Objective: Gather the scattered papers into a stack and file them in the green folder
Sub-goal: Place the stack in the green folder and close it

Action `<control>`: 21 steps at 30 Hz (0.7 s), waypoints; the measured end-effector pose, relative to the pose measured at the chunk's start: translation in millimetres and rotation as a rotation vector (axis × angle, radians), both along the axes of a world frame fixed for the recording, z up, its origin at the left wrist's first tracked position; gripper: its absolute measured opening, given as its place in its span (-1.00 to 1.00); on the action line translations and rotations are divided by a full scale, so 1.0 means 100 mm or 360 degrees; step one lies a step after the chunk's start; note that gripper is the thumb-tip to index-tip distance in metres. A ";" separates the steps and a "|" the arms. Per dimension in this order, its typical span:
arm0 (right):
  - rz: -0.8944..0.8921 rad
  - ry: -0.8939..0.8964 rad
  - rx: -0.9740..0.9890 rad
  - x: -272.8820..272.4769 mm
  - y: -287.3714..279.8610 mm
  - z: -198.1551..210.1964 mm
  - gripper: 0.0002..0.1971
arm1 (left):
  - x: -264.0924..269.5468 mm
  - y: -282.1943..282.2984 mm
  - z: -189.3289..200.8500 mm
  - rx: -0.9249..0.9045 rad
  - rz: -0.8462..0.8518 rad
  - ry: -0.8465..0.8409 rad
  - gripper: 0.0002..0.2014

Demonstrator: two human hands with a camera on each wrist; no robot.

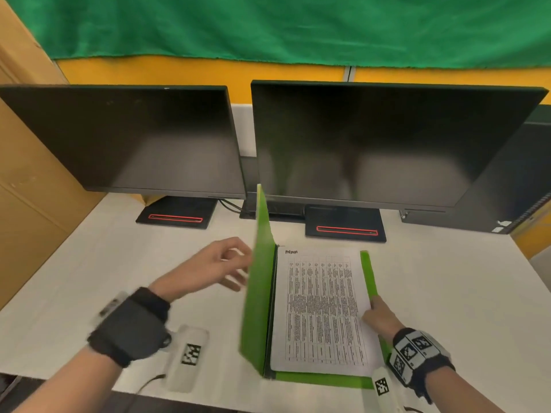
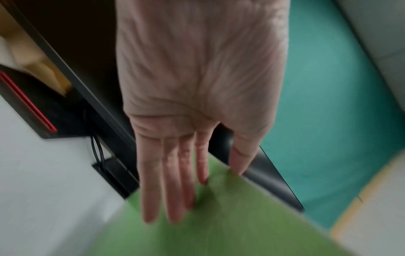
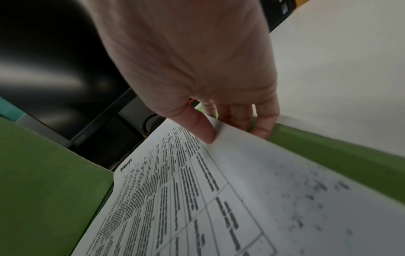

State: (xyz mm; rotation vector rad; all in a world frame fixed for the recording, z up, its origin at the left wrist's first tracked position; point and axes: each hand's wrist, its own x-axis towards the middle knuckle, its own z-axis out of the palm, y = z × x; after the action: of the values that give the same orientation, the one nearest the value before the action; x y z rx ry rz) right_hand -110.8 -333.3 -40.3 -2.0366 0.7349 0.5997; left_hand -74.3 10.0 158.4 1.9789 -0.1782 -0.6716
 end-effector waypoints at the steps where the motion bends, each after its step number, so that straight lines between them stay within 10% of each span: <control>1: -0.0001 -0.0017 0.0020 0.00 -0.03 -0.03 -0.56 | -0.01 -0.18 -0.09 -0.0010 -0.0028 -0.0028 -0.78; 5: -0.0042 -0.0076 0.0153 -0.06 -0.05 0.07 -0.63 | -0.05 -0.85 -0.60 0.0128 -0.0346 -0.0110 -0.58; 12: -0.0473 -0.0183 0.0664 -0.34 -0.53 0.42 -0.70 | -0.23 -1.21 -1.64 0.1374 -0.0751 -0.0059 -0.19; 21: 0.0413 -0.0149 -0.0483 -0.16 -0.15 0.28 -0.36 | -0.24 -1.07 -1.72 0.1230 -0.1010 -0.0205 0.17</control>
State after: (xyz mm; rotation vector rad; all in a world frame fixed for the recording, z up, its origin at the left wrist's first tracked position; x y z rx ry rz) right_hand -126.8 -347.9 -12.5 -2.4482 0.5345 0.5590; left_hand -98.1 -96.6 -13.9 2.7353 -0.7362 -1.1349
